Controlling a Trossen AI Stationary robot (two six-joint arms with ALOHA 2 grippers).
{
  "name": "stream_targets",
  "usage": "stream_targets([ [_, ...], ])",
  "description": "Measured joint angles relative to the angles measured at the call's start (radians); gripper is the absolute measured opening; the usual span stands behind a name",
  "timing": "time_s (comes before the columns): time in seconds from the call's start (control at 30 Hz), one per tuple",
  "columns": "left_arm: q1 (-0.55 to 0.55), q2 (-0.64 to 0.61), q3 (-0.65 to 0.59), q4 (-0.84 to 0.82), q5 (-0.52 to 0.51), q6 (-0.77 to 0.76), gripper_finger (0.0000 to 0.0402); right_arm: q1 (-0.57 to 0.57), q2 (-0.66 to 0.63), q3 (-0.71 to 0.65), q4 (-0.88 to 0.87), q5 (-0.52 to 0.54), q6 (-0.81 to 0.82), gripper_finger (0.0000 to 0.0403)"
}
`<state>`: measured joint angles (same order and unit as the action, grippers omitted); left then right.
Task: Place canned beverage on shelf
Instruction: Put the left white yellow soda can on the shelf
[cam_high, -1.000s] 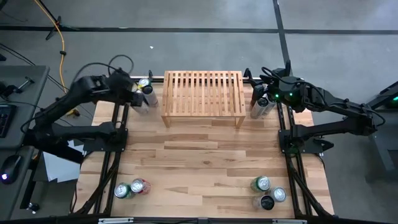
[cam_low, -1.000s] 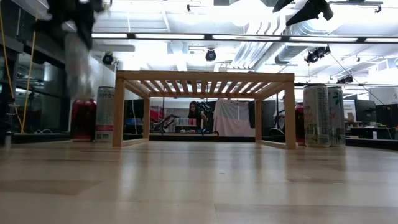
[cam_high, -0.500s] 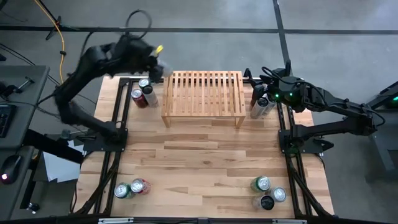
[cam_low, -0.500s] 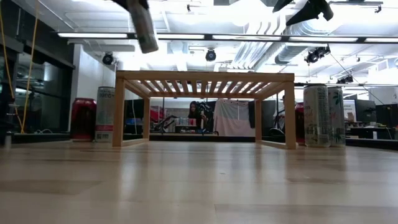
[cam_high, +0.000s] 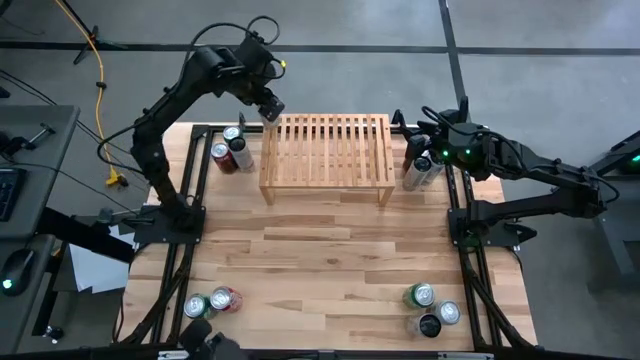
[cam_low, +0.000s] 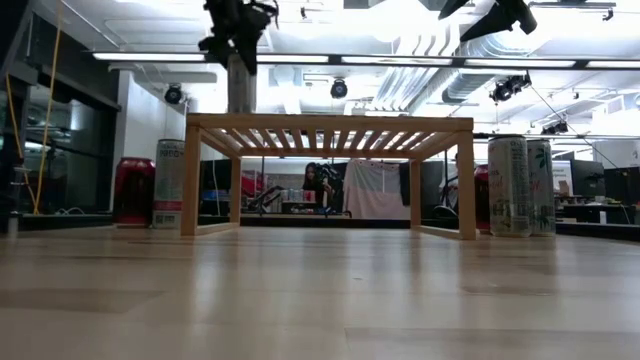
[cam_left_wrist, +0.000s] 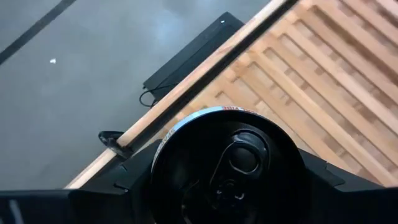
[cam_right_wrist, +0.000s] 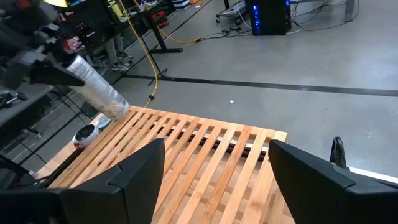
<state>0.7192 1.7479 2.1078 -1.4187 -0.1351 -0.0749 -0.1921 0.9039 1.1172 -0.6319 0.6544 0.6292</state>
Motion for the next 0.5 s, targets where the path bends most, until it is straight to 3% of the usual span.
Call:
stream_targets([
  [0.27, 0.075, 0.028, 0.0, 0.026, 0.121, 0.0, 0.0238, 0.0, 0.0, 0.0, 0.0, 0.0, 0.0, 0.0272],
  [0.5, 0.082, 0.04, 0.001, 0.026, 0.131, -0.001, 0.0238, 0.0, 0.0, 0.0, 0.0, 0.0, 0.0, 0.0272],
])
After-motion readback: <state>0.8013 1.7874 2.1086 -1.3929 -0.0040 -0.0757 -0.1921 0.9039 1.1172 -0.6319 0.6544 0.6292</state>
